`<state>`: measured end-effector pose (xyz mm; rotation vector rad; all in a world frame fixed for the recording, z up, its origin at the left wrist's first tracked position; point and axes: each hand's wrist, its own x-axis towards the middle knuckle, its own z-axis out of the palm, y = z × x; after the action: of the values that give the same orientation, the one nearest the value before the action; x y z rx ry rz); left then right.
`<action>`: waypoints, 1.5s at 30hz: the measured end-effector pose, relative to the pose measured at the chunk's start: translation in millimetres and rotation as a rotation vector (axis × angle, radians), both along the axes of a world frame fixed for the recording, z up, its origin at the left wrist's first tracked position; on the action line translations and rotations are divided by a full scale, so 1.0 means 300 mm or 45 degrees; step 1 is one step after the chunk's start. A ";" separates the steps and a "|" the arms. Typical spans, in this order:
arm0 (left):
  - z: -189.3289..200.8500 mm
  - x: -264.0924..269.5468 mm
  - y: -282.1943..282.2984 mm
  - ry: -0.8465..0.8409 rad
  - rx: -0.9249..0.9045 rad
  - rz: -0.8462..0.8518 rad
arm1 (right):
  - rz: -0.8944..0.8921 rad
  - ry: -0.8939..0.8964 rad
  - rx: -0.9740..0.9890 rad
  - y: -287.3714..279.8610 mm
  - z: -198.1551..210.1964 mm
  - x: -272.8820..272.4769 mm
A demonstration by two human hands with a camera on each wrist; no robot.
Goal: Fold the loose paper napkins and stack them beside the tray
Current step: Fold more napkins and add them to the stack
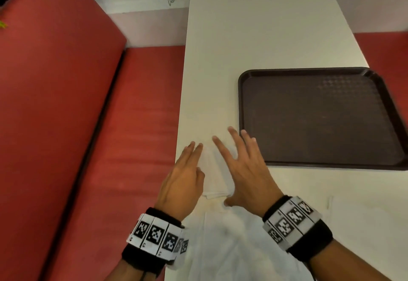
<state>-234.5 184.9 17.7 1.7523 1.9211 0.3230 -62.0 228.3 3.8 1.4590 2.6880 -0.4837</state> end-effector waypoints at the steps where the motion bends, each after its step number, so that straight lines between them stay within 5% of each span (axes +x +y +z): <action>1: -0.001 -0.003 0.004 -0.025 0.014 0.034 | 0.076 -0.039 -0.017 0.023 -0.005 -0.018; 9: 0.009 -0.003 -0.058 -0.139 -0.103 0.411 | 0.260 -0.082 -0.067 0.062 -0.063 -0.051; 13: -0.003 0.011 -0.084 -0.131 -0.201 0.424 | 0.205 -0.022 -0.068 0.051 -0.075 -0.051; 18: -0.031 0.039 -0.095 0.166 0.343 0.048 | 0.111 0.026 -0.109 0.054 -0.064 -0.035; 23: -0.108 0.065 -0.058 0.434 0.156 -0.373 | -0.004 0.194 -0.174 0.039 -0.046 0.038; 27: -0.182 0.055 -0.035 0.485 0.059 -0.369 | -0.112 0.325 -0.068 -0.019 -0.074 0.082; 32: -0.227 0.067 -0.028 0.548 0.027 -0.366 | -0.105 0.229 0.170 -0.039 -0.139 0.086; 45: -0.243 0.086 -0.007 0.576 -0.050 -0.289 | -0.117 -0.012 0.161 -0.014 -0.120 0.053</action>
<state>-208.6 182.8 -55.0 2.1274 1.9704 -0.2109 -46.1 224.2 -32.1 1.6176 2.6992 -0.3150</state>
